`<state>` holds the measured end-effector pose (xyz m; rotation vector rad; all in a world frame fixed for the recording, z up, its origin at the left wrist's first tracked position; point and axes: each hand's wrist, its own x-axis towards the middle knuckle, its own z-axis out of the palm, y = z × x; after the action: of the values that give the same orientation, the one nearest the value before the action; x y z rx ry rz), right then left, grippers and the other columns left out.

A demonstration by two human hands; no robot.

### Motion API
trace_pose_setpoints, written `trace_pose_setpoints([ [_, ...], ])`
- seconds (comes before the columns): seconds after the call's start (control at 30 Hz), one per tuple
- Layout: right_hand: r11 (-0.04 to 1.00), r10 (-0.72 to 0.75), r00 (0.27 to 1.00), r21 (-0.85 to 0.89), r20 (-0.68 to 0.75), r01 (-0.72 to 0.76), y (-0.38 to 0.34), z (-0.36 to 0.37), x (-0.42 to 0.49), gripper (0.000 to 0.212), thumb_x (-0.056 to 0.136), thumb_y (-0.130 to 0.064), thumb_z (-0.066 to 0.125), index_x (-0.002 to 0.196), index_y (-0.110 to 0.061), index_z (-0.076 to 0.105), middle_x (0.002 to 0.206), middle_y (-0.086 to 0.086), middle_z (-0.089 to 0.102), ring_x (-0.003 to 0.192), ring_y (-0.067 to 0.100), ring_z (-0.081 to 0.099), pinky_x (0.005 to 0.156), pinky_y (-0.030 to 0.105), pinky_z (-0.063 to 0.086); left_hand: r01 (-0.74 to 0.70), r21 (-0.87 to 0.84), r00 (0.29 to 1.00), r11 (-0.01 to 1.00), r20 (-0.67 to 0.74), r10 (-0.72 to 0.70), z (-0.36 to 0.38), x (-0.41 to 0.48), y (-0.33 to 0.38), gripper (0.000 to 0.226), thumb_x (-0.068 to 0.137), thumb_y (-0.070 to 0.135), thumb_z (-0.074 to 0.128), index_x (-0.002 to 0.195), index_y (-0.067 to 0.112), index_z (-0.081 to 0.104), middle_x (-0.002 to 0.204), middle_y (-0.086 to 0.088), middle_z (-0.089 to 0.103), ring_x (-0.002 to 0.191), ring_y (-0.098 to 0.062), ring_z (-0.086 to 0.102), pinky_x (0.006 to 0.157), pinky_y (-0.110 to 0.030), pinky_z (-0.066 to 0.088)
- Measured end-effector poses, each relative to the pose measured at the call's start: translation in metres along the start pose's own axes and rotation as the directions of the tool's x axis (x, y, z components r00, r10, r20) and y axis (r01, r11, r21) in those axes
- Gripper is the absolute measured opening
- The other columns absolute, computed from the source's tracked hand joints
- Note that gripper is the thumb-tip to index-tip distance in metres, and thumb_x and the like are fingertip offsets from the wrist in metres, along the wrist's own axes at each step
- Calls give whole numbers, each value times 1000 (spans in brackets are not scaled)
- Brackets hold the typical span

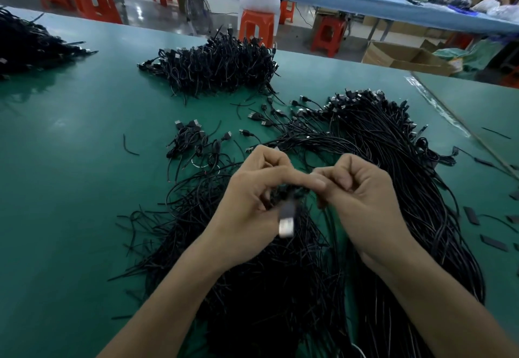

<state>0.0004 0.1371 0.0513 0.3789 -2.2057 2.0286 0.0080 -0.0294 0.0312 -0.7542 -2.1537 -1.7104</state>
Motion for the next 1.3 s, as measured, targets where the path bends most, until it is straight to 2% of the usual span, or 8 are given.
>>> trace_pose_setpoints([
  [0.17,985,-117,983,-141,-143,96,-4,-6,6,49,88,7,66,64,-19,32,79,38,49,66,6,57,69,16,50,-22,240,998,970,65,7,8,-4,-3,61,71,-19,49,101,26,77,104,14,49,98,-16,50,78,-15,36],
  [0.3,950,-260,962,-202,-84,239,-10,-6,3,50,87,8,66,64,-22,33,76,21,58,72,5,63,68,14,50,85,296,981,951,141,-132,13,-6,-1,43,81,12,55,118,28,68,100,18,48,99,-7,49,81,-13,36],
  [0.43,944,-284,958,-161,49,288,-12,5,-7,47,89,2,66,65,-26,36,73,9,59,71,14,62,67,22,53,269,-56,957,962,131,-260,8,-1,8,30,75,21,49,74,46,65,69,23,57,67,2,51,64,-12,38],
  [0.57,936,-277,959,-206,63,284,-15,12,-14,45,88,-5,67,66,-26,34,75,6,60,72,13,60,67,24,51,425,-439,903,792,146,-404,2,1,4,47,73,15,40,75,40,79,72,16,69,72,-4,58,67,-18,47],
  [0.67,930,-273,957,-226,97,289,-18,13,-16,49,87,-2,67,65,-28,32,71,5,58,68,10,57,64,21,48,382,-502,923,776,165,-347,-2,-4,-1,50,91,47,35,95,27,80,88,8,72,83,-8,59,75,-33,43],
  [0.87,940,-167,984,-292,55,176,-10,11,-18,51,88,1,64,61,-25,29,60,16,44,52,19,37,49,35,41,271,-353,959,895,21,-283,4,0,-3,23,89,24,69,110,28,76,104,-10,75,96,-24,68,84,-38,59],
  [0.97,966,-110,993,-230,31,115,-7,8,-17,51,87,9,65,62,-18,30,68,21,56,62,14,58,57,28,50,243,-331,966,912,-2,-258,4,0,-5,24,84,21,74,105,31,77,98,-14,74,91,-39,67,87,-51,55],
  [1.3,970,186,982,165,-15,-181,3,1,-12,55,88,6,65,56,-29,35,72,13,58,71,18,56,66,29,51,-130,190,990,973,-24,137,4,-1,-10,37,79,-6,79,98,25,78,89,6,57,78,-6,55,64,-16,43],
])
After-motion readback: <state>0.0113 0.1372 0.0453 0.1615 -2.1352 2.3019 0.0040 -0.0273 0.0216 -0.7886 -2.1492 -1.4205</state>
